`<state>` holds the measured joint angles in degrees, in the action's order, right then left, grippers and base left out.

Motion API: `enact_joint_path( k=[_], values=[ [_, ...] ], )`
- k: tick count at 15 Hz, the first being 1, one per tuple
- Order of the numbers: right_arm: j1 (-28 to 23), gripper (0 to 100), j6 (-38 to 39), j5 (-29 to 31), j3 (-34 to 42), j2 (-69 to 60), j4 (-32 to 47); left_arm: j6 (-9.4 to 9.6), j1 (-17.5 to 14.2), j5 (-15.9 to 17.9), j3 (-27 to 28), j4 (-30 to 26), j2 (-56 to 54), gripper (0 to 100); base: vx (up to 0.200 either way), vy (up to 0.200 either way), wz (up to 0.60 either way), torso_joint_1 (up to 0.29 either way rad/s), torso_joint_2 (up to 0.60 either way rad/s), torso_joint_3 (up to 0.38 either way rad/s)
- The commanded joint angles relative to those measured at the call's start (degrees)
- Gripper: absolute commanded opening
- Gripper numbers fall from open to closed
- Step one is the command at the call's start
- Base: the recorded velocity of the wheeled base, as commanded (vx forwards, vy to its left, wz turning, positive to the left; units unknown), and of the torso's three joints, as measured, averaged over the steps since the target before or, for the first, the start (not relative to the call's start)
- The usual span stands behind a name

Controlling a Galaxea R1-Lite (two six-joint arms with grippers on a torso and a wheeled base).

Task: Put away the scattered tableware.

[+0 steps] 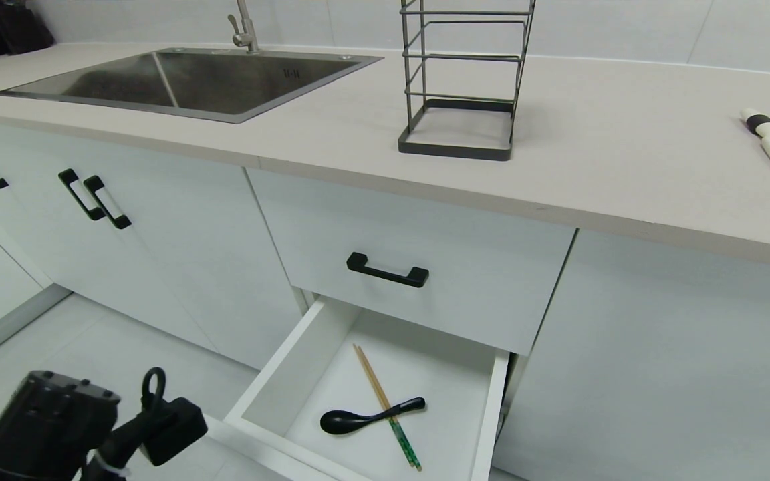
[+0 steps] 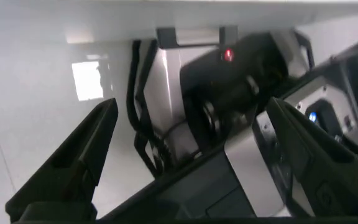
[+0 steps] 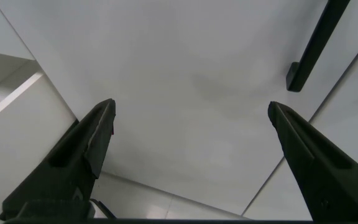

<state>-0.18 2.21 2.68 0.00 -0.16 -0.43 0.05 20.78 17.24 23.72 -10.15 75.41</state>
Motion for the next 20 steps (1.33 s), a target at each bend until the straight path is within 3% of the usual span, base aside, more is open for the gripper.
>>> enact_joint_path(
  k=[1,5,14,20],
  values=[
    [0.01,100,-0.01,0.04,0.0,0.16,-0.01,0.04,1.54,-1.42,0.45,4.0,9.14,100,0.0,0.0,0.0,0.0,0.0,0.0],
    [0.01,100,-0.01,0.04,0.0,0.16,-0.01,1.36,2.59,-8.45,0.1,12.26,15.2,100,0.0,0.0,0.0,0.0,0.0,0.0],
    [0.01,100,-0.01,0.04,0.0,0.16,-0.01,1.27,3.74,-10.47,0.62,30.63,24.7,100,0.0,0.0,0.0,0.0,0.0,0.0],
    [0.01,100,-0.01,-0.05,0.0,0.16,-0.01,0.65,3.65,-10.38,0.53,49.53,31.11,100,0.0,0.0,0.0,0.0,0.0,0.0]
  ],
)
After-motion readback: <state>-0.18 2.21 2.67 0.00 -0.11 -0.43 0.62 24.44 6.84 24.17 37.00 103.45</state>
